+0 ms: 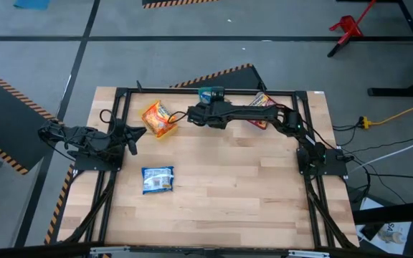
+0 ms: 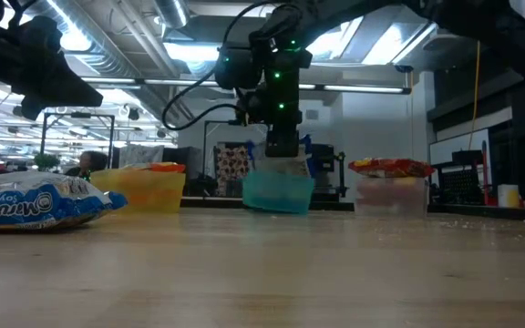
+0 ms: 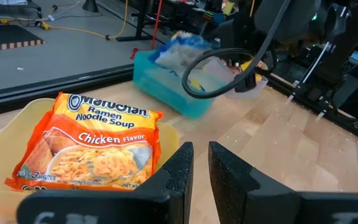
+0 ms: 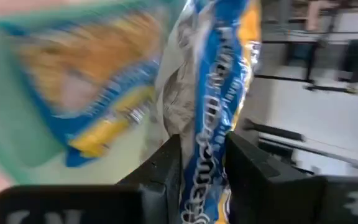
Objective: Sort Maruchan noodles
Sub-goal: Put the right blue noodle pack into the green bin
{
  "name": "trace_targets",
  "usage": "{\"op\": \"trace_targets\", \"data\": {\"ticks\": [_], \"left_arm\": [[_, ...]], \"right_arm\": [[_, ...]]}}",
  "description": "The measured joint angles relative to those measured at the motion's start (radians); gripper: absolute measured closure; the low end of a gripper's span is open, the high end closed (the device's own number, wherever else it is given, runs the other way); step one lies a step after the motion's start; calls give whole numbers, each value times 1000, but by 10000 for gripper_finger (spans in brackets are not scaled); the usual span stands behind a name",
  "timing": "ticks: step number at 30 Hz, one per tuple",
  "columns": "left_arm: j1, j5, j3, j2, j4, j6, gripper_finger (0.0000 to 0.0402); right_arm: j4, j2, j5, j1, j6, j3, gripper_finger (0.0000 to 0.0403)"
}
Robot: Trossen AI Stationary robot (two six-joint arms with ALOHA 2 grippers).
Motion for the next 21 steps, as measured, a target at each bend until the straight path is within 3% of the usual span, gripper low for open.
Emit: {"op": "trace_targets", "data": {"ticks": [6, 11, 21], "left_arm": [[0, 0, 0, 0, 0, 0, 357], [0, 0, 0, 0, 0, 0, 357], [0, 0, 0, 0, -2, 0, 357]], "right_arm": [[11, 0, -222, 0, -36, -1, 277], [69, 0, -348, 1, -83, -1, 242], [22, -7, -385, -8, -113, 108, 188]]}}
